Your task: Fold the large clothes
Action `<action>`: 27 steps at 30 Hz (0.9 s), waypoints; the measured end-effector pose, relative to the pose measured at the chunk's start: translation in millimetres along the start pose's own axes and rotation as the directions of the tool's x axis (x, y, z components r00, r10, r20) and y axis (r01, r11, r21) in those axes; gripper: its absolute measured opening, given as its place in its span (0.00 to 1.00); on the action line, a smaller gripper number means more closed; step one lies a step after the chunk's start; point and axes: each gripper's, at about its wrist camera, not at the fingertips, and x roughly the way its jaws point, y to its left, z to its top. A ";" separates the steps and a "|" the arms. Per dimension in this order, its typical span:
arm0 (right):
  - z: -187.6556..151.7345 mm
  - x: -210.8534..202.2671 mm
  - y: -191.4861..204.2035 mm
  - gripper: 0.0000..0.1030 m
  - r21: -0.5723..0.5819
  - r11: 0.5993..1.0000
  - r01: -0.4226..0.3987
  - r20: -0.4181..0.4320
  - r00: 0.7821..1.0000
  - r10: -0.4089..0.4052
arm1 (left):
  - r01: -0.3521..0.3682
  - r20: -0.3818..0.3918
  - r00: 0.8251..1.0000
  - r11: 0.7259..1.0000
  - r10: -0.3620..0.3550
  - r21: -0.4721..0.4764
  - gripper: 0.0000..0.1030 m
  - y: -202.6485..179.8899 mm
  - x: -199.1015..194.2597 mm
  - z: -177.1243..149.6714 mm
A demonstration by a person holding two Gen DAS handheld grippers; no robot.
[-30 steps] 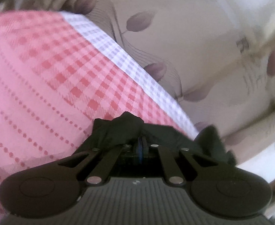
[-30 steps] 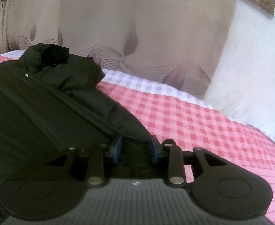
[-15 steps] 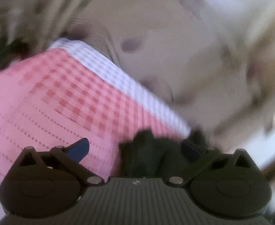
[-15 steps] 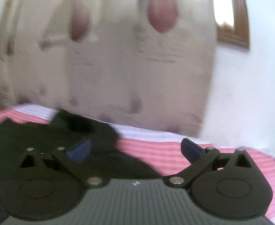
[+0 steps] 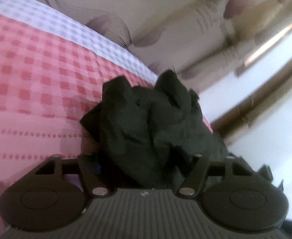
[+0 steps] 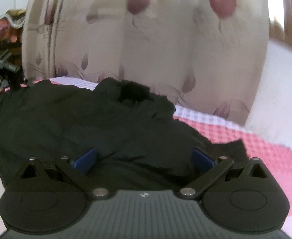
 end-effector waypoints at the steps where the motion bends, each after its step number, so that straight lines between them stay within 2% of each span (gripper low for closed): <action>1: -3.6 -0.4 -0.4 1.00 0.025 1.000 -0.005 0.000 1.000 0.005 | 0.011 -0.011 1.000 1.000 -0.011 0.004 0.50 2.2 3.8 1.9; 4: -10.6 0.9 -4.6 1.00 0.085 0.996 -0.014 0.015 1.000 0.013 | 0.031 0.001 1.000 0.999 -0.031 0.017 0.39 3.0 17.5 1.1; 8: -12.3 0.1 -4.5 1.00 0.101 0.995 -0.010 0.024 1.000 0.008 | -0.002 0.025 1.000 0.998 0.000 0.059 0.35 -8.8 18.3 -3.8; 12: -12.0 0.7 -3.5 1.00 0.107 0.994 -0.005 0.022 1.000 0.003 | -0.028 0.108 0.994 0.998 0.021 0.065 0.25 -20.8 8.3 -14.2; 15: -11.9 0.8 -3.9 1.00 0.117 0.993 -0.006 0.017 1.000 0.005 | -0.039 0.162 0.986 0.998 0.030 0.049 0.23 -30.4 3.6 -19.0; 17: -8.6 -1.2 -2.9 1.00 0.142 0.989 0.029 0.010 0.999 -0.031 | -0.055 0.168 0.985 0.997 0.046 0.047 0.22 -35.7 -0.9 -19.6; 18: -4.9 -4.9 -2.1 1.00 0.169 0.985 0.039 0.022 0.999 -0.044 | -0.062 0.166 0.985 0.997 0.054 0.043 0.22 -37.9 -2.5 -19.1; 20: 6.1 -19.2 2.7 0.99 0.236 0.972 0.003 0.113 0.993 -0.031 | -0.091 0.157 0.984 0.994 0.081 0.054 0.21 -44.9 -3.5 -16.4; 22: 27.2 -21.2 19.3 0.79 0.241 0.970 -0.039 0.135 0.991 0.006 | -0.116 0.152 0.983 0.991 0.106 0.059 0.21 -51.1 -3.0 -13.8; 23: 37.5 -16.6 29.1 0.50 0.229 0.971 -0.068 0.122 0.992 0.041 | -0.127 0.151 0.982 0.990 0.116 0.064 0.21 -53.7 -3.1 -13.0; 24: 46.8 -10.8 40.0 0.35 0.217 0.971 -0.099 0.101 0.992 0.078 | -0.139 0.151 0.980 0.988 0.127 0.072 0.21 -56.0 -3.0 -12.5; 26: 63.2 5.1 64.2 0.32 0.164 0.975 -0.151 0.077 0.987 0.139 | -0.147 0.154 0.979 0.987 0.135 0.069 0.21 -55.8 -4.3 -14.1; 27: 69.8 14.8 76.7 0.31 0.113 0.983 -0.148 0.061 0.988 0.142 | -0.149 0.158 0.978 0.987 0.138 0.064 0.20 -56.6 -4.9 -15.0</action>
